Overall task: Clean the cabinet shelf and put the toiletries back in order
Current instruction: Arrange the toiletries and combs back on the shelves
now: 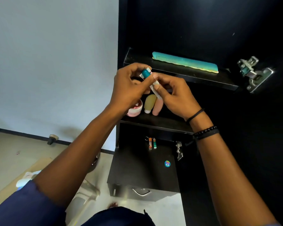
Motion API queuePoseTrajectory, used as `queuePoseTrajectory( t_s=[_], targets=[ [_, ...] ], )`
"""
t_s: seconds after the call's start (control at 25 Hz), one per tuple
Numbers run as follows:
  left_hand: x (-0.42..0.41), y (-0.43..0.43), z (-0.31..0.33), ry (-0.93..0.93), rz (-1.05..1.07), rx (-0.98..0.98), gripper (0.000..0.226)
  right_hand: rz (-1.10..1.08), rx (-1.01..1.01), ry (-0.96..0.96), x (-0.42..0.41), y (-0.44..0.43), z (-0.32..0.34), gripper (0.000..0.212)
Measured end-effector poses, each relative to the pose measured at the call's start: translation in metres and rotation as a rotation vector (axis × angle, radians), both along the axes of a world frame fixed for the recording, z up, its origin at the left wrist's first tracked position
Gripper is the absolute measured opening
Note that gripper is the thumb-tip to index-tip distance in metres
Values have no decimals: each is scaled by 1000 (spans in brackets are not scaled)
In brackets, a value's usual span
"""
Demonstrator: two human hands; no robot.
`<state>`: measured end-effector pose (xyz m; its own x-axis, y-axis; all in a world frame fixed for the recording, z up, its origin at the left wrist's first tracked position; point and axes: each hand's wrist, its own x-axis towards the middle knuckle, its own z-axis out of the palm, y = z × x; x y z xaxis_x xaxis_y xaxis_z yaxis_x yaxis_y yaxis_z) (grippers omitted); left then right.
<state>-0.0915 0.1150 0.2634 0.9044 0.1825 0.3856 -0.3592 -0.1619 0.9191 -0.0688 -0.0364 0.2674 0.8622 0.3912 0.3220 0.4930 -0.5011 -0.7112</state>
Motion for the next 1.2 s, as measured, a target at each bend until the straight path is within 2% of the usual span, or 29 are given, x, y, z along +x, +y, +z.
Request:
queuePoseTrajectory(
  t_s=[0.12, 0.2, 0.36, 0.52, 0.68, 0.8, 0.96, 1.2],
  targets=[
    [7, 8, 15, -10, 50, -107, 31, 14, -11, -130, 12, 4, 17, 36],
    [16, 12, 22, -31, 97, -102, 32, -5, 27, -161, 19, 5, 23, 36],
    [37, 15, 26, -52, 192, 119, 40, -87, 101, -155, 38, 4, 26, 30],
    [42, 18, 20, -72, 285, 337, 45, -143, 51, -151, 58, 10, 34, 25],
    [31, 15, 12, -204, 376, 481, 49, -115, 12, -124, 76, 22, 40, 19],
    [28, 16, 9, -240, 384, 530, 44, -146, -25, -125, 87, 26, 39, 14],
    [30, 17, 3, -163, 342, 600, 40, -252, -54, -218, 90, 27, 32, 23],
    [32, 11, -3, -106, 304, 687, 44, -286, -2, -256, 81, 23, 26, 35]
  ],
)
